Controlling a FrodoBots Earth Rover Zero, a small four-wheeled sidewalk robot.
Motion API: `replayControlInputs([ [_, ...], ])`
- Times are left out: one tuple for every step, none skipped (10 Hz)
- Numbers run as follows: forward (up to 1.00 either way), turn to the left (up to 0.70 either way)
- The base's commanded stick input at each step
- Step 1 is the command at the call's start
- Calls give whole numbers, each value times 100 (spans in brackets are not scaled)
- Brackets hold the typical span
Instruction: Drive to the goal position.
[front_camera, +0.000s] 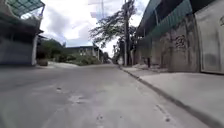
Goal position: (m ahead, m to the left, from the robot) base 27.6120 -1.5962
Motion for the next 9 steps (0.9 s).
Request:
replayControlInputs([
  [100, -2],
  [100, -2],
  [100, -2],
  [100, -2],
  [100, -2],
  [100, -2],
  [100, -2],
  [100, -2],
  [100, -2],
])
